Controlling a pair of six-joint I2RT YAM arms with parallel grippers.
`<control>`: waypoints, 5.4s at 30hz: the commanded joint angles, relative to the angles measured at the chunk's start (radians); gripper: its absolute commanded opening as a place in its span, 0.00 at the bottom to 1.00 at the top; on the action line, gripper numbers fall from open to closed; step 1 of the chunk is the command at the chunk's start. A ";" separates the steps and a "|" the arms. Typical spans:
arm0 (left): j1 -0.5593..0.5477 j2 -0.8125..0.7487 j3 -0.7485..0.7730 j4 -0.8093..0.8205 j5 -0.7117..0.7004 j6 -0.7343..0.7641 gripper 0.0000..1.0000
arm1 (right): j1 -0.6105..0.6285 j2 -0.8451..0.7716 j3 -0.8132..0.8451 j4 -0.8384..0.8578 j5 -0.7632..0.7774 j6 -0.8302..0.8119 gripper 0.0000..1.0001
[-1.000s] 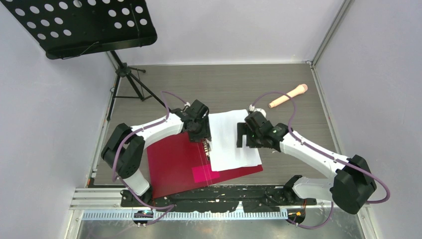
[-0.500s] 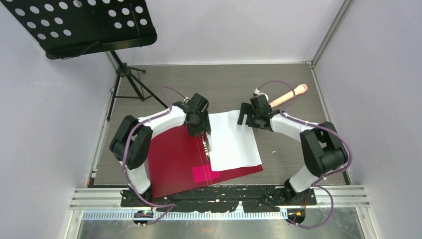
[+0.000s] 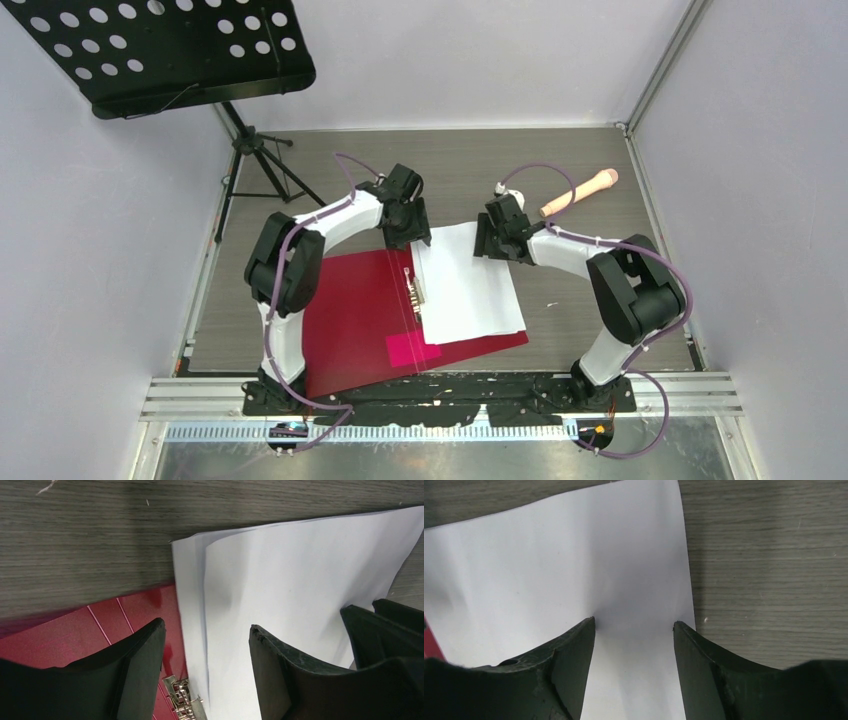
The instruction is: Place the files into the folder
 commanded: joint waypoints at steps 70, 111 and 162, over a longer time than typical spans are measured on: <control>0.023 0.023 0.232 -0.074 -0.073 0.183 0.84 | -0.004 -0.197 0.028 -0.105 0.009 0.081 0.98; -0.065 0.243 0.308 -0.061 0.052 0.052 0.27 | 0.621 -0.676 -0.506 -0.283 -0.013 0.550 0.20; -0.042 0.155 0.233 -0.124 -0.075 0.065 0.40 | 0.630 -0.676 -0.476 -0.289 0.010 0.523 0.21</control>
